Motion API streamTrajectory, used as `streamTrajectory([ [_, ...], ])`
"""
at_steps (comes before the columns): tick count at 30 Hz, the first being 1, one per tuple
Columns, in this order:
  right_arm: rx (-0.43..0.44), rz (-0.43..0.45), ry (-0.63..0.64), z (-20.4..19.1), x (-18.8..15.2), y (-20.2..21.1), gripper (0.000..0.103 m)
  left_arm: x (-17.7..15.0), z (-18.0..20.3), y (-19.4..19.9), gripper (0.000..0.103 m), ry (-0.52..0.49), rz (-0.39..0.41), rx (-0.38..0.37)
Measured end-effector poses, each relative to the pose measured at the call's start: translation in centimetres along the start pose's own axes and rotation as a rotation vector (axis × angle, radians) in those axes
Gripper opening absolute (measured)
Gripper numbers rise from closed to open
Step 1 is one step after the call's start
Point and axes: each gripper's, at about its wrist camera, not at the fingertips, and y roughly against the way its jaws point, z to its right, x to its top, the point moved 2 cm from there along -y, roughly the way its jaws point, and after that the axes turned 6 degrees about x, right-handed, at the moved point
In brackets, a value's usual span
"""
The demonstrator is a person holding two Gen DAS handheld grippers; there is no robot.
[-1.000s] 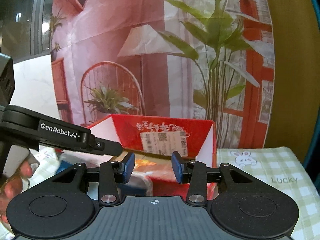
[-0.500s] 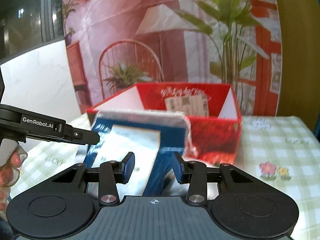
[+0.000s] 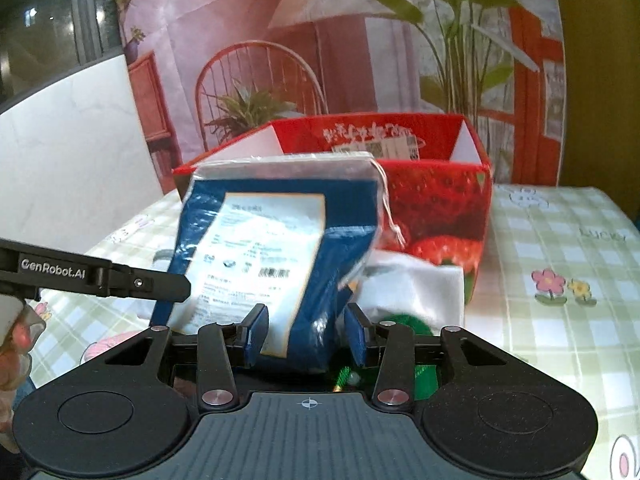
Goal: Organize soft objects
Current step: 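Close the left gripper on the blue labelled pouch while the right gripper grips it too, then lift the blue pouch with both grippers and lower it into the red box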
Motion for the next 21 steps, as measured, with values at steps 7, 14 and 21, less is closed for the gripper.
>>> streamTrajectory([
  [7,0.029,-0.017,-0.006,0.06,-0.54,-0.66,0.044,-0.46,-0.17,-0.29,0.035,-0.002,-0.009,-0.002],
  [14,0.037,-0.013,-0.011,0.05,-0.46,-0.76,0.045,-0.56,-0.52,-0.27,0.037,0.02,-0.01,-0.006],
  [21,0.036,-0.016,-0.003,-0.06,-0.72,-0.91,0.045,-0.5,-0.2,-0.41,0.038,0.01,-0.017,0.0],
])
